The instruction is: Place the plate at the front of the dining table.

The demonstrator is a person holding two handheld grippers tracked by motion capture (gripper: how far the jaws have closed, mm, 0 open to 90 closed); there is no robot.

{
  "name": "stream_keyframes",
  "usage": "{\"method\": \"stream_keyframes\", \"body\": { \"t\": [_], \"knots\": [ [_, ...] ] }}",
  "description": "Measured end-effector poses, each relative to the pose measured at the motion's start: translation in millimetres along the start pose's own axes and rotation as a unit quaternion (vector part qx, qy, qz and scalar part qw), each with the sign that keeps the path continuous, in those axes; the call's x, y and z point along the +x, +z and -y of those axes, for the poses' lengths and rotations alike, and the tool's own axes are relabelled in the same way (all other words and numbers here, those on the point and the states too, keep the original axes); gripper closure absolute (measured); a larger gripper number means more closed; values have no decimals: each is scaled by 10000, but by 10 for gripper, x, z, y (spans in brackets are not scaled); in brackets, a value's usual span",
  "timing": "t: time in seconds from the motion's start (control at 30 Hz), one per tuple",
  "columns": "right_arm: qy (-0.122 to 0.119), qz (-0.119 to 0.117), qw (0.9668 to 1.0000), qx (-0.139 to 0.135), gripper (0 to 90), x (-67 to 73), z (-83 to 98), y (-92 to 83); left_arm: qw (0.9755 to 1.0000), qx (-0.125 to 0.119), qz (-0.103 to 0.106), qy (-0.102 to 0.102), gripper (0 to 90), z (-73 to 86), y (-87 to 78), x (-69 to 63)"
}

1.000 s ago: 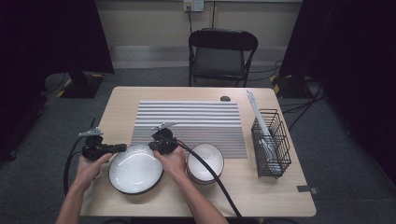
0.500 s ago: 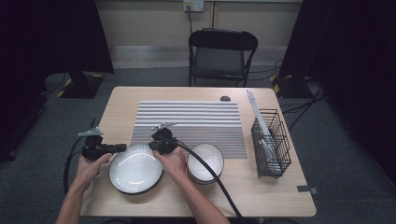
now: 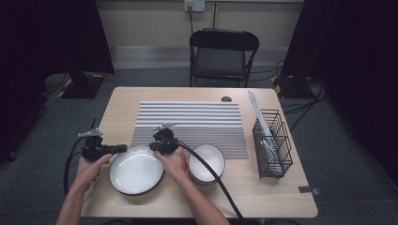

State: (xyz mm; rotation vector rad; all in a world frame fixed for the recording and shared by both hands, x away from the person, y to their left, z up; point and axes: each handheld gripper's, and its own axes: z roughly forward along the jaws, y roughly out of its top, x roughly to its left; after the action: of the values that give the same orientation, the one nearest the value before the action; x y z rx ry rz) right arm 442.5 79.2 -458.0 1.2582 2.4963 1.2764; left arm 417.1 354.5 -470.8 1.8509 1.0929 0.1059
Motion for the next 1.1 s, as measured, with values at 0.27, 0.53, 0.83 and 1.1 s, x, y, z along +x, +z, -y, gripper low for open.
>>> {"method": "stream_keyframes", "body": {
  "t": [0.27,0.53,0.83,1.1],
  "knots": [
    [-33,17,10000,-66,858,16,19,12,10000,-8,57,4,848,6,2,8],
    [-29,-8,10000,-55,858,13,17,12,9999,-44,103,-53,849,12,9,20],
    [-89,-37,10000,-3,857,15,9,7,10000,2,49,45,861,0,7,8],
    [-6,45,10000,-70,853,14,8,-3,10000,-20,86,13,866,9,0,32]
  ]
}}
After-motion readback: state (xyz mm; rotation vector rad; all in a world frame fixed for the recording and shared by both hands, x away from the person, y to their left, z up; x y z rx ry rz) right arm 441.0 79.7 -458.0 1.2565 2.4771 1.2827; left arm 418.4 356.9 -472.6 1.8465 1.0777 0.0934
